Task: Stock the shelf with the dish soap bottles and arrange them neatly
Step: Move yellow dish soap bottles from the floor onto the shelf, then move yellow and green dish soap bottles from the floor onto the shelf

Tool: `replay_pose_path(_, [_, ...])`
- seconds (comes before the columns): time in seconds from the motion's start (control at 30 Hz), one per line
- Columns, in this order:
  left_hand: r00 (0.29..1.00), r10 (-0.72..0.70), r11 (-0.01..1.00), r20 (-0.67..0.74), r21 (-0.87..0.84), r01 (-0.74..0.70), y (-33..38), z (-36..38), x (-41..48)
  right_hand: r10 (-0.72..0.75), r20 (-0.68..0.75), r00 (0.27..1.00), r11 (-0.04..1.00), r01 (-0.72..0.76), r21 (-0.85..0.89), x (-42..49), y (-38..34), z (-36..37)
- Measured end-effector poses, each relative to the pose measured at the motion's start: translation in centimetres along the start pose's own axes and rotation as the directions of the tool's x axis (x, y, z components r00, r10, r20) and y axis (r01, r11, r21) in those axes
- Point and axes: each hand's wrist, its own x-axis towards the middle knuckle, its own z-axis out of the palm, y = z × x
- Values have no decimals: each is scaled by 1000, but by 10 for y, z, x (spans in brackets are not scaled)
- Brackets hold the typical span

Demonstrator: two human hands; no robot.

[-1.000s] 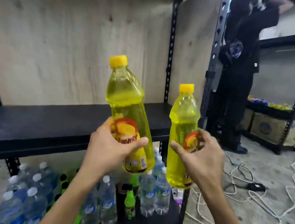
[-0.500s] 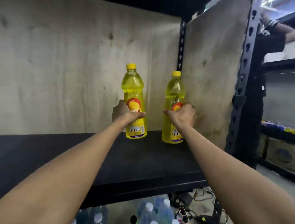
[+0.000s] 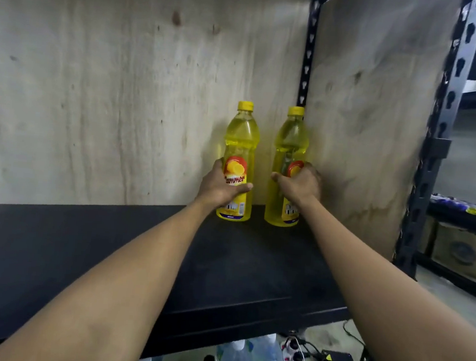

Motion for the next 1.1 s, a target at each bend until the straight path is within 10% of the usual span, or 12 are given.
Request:
replay_pose_path(0.2, [943,-186,970,275,206,131,32,-24,-69,-7,170,985,998,-3,56,-70,-5,-47])
replay_pose_path(0.43, [961,274,957,-22,-96,-275,16,-90,-347,-260,-132,957,943,281,178,-356,83,-90])
replay_pose_path(0.53, [988,-154,949,21,-276,153,-50,-70,-466,-153,8,988,988,153,12,-470,156,-74])
replay_pose_path(0.63, [594,-802,528,57,-396,751,-141,-24,-539,316,476,821,949,-279,-149,-531,232,-40])
replay_pose_path(0.77, [-32,-999,-15,-26,-504,864,-233,3,-588,664,628,407,737,-498,-457,-574,301,0])
replay_pose_path(0.97, [25,-932,86,-362,-153,985,-325,1,-565,737,612,286,676,-306,-671,-595,354,52])
replay_pose_path(1.1, [-40,-999,-40,-23,25,999,-381,5,-536,776,604,182,629,-296,-719,-592,373,77])
